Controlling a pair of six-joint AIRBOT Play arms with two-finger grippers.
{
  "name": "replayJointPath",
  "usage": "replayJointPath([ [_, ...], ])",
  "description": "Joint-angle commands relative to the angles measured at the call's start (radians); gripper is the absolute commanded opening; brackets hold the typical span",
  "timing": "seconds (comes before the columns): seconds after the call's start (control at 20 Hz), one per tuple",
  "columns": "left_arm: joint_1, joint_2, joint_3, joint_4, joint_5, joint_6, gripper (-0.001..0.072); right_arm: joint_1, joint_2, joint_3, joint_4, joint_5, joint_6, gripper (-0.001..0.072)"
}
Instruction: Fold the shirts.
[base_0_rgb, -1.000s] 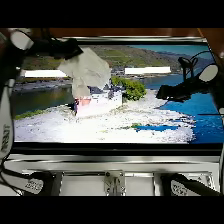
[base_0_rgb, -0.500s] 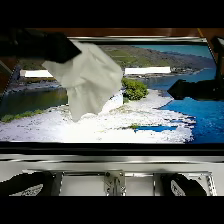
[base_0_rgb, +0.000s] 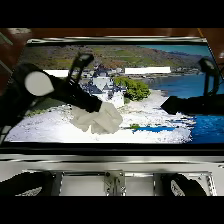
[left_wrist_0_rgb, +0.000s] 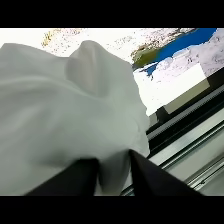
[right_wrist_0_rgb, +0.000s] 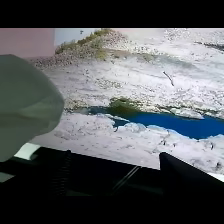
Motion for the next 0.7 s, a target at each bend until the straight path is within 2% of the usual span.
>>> replayJointPath([
  [0.0,-0.019,-0.007,-0.143,0.011,0.128,-0.093,0.0583,0.0,0.003,-0.161,0.052,-0.131,0.0,0.0674],
  [0.05,0.003,-0.006,-0.142,0.032,0.121,-0.092,0.0613,0.0,0.003,-0.18,0.047,-0.161,0.0,0.0674],
  [0.25,0.205,0.023,-0.142,0.118,0.003,-0.081,0.0613,-0.002,0.003,-0.186,-0.01,-0.298,-0.004,0.0673],
  [0.4,0.339,0.027,-0.206,0.067,-0.068,-0.071,0.0613,-0.002,-0.057,-0.186,0.002,-0.319,-0.004,0.0673],
  [0.55,0.353,0.027,-0.388,-0.017,0.005,-0.051,0.0613,-0.002,-0.202,-0.186,0.098,-0.279,-0.069,0.0674],
  [0.65,0.357,0.019,-0.514,-0.081,0.161,-0.08,0.0613,-0.002,-0.307,-0.186,0.178,-0.276,-0.156,0.0674],
])
